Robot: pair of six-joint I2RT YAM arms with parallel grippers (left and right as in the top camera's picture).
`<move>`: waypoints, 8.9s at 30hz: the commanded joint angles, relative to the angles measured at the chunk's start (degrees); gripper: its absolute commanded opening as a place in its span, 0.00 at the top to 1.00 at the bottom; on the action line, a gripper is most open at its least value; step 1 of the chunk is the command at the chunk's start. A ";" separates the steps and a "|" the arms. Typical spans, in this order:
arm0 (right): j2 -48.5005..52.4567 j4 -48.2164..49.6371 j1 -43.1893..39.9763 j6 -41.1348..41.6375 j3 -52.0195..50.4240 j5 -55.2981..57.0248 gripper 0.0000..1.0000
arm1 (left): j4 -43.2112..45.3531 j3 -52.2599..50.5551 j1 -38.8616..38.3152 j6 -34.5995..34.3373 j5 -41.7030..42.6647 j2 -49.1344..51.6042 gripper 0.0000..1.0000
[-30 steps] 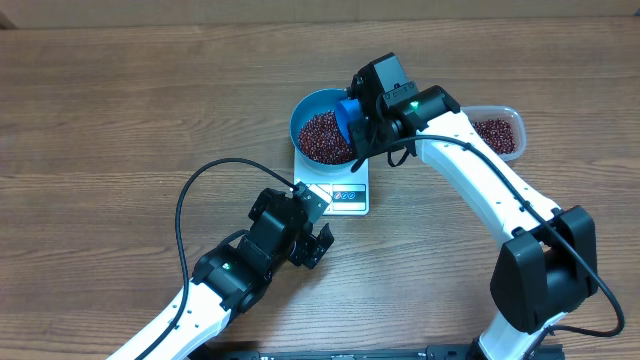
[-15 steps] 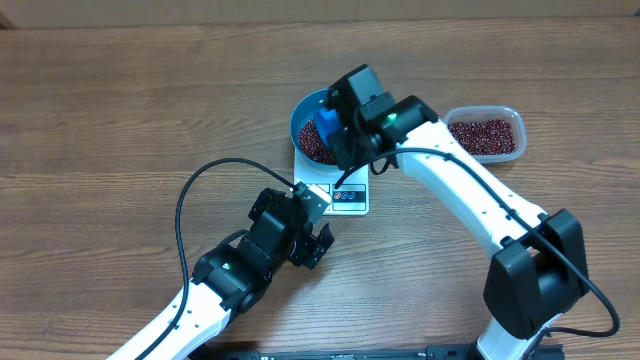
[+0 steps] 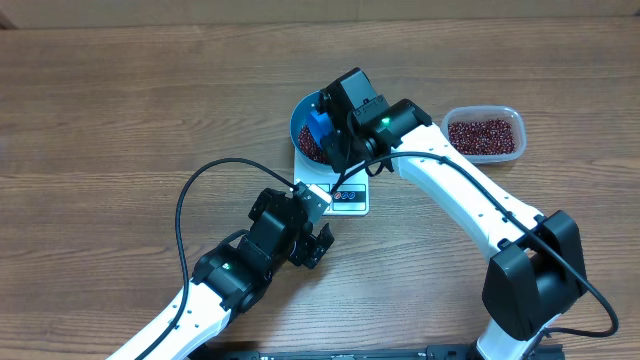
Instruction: Scoop item into bowl and weigh 150g on scale
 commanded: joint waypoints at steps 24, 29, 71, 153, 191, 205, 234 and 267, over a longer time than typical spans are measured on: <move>4.24 3.32 -0.15 -2.51 -0.28 6.84 0.96 | 0.00 -0.39 0.24 0.66 0.04 -0.55 0.00; 4.24 1.55 -0.15 -2.34 -0.26 3.74 0.96 | 0.00 -0.39 0.26 0.66 0.04 -0.55 0.01; 1.99 -6.86 -11.91 1.55 8.00 -20.39 0.96 | 0.00 -0.39 0.24 0.66 0.04 -0.55 0.00; -13.94 -29.09 -34.53 5.66 8.09 17.70 0.96 | 0.00 -0.39 0.24 0.66 0.04 -0.55 0.01; -12.28 -23.19 -27.32 51.93 3.37 18.60 0.96 | 0.00 -0.39 0.24 0.66 0.04 -0.55 0.01; -12.24 -4.90 -27.32 58.12 -10.80 9.53 0.96 | 0.00 -0.39 0.24 0.66 0.04 -0.55 0.00; -13.07 -6.19 -27.32 48.33 -12.55 6.80 0.00 | 0.00 -0.39 0.24 0.66 0.04 -0.55 0.01; -13.99 -33.75 -27.32 12.87 15.80 9.20 0.00 | 0.00 -0.39 0.24 0.68 0.04 -0.55 0.00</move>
